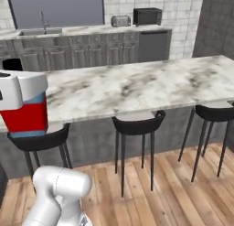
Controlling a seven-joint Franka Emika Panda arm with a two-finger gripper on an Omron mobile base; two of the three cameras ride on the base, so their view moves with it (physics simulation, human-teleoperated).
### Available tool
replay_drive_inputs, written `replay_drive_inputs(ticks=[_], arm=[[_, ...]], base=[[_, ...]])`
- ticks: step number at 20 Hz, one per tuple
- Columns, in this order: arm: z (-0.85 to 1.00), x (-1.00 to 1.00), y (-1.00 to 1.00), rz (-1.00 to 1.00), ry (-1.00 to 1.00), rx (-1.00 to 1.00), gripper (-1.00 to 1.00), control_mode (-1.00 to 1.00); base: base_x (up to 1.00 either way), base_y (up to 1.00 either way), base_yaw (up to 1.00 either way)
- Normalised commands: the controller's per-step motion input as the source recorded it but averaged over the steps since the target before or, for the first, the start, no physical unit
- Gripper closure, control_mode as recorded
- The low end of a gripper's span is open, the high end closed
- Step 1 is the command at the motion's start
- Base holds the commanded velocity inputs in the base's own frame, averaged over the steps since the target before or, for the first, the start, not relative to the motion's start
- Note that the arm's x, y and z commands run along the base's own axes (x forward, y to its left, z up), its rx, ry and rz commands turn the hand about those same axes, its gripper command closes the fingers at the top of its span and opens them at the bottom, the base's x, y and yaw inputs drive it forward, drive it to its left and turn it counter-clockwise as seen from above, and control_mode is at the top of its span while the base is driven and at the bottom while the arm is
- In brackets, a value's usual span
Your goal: Get the candle and the liquor from the cabinet and move them to the dining counter.
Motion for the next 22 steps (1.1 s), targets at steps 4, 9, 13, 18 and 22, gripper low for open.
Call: replay_drive_inputs(ticks=[4,9,13,18,22], arm=[[0.0,0.0,0.0,0.0,0.0,0.0,1.0,1.0],[0.0,0.0,0.0,0.0,0.0,0.0,1.0,1.0],[0.0,0.0,0.0,0.0,0.0,0.0,1.0,1.0],[0.0,0.0,0.0,0.0,0.0,0.0,1.0,1.0],[0.0,0.0,0.0,0.0,0.0,0.0,1.0,1.0]], base=[[0.35,-0.67,0.13],[0.61,-0.5,0.19],[0.71,-0.49,0.33],[0.73,-0.28,0.34],[0.39,-0.12,0.16]])
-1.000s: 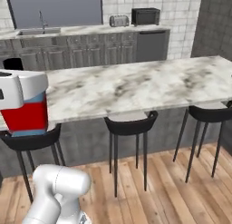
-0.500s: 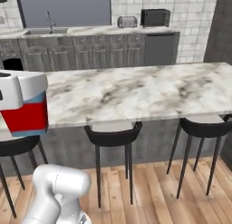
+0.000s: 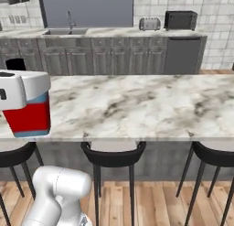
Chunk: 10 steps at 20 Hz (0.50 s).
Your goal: Get the candle and the liquor from the cabinet and move them to the dining counter.
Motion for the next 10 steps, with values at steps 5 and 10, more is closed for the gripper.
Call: replay_drive_inputs(ticks=[5,10], arm=[[0.0,0.0,0.0,0.0,0.0,0.0,1.0,1.0],[0.0,0.0,0.0,0.0,0.0,0.0,1.0,1.0]], base=[[0.43,-0.02,0.07],[0.34,0.0,0.19]])
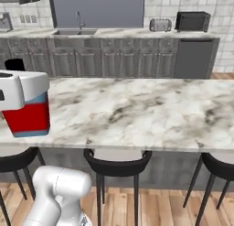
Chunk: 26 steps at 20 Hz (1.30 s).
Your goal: Get the candle and the liquor from the cabinet and move them to the dining counter.
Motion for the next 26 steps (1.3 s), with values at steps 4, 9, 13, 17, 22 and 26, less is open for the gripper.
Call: replay_drive_inputs(ticks=[4,9,13,17,22,26], arm=[[0.0,0.0,0.0,0.0,0.0,0.0,1.0,1.0],[0.0,0.0,0.0,0.0,0.0,0.0,1.0,1.0],[0.0,0.0,0.0,0.0,0.0,0.0,1.0,1.0],[0.0,0.0,0.0,0.0,0.0,0.0,1.0,1.0],[0.0,0.0,0.0,0.0,0.0,0.0,1.0,1.0],[-0.03,0.0,-0.02,0.0,0.0,0.0,1.0,-1.0]], base=[[0.61,-0.12,0.31],[0.4,-0.52,0.16],[0.44,-0.5,0.06],[0.33,-0.38,0.04],[0.05,-0.08,0.02],[0.0,0.0,0.0]])
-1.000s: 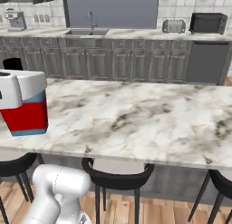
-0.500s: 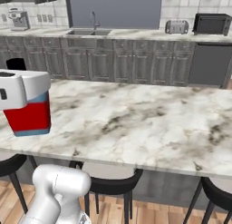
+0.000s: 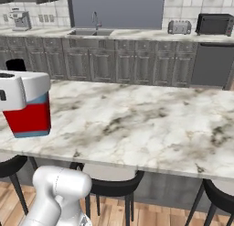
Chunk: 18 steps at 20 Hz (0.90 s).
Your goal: Get the candle and the liquor from the cabinet and move them to the dining counter.
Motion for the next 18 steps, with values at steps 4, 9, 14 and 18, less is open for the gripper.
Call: replay_drive_inputs(ticks=[4,9,14,18], arm=[[-0.27,0.52,-0.37,0.32,-0.01,0.03,1.0,-1.0],[-0.52,0.97,-0.33,0.51,0.01,0.06,1.0,-1.0],[-0.39,0.97,-0.08,0.39,0.0,0.04,1.0,-1.0],[-0.37,0.96,0.0,0.31,0.0,0.05,1.0,-1.0]], base=[[0.0,0.0,0.0],[0.0,0.0,0.0],[0.0,0.0,0.0],[0.0,0.0,0.0]])
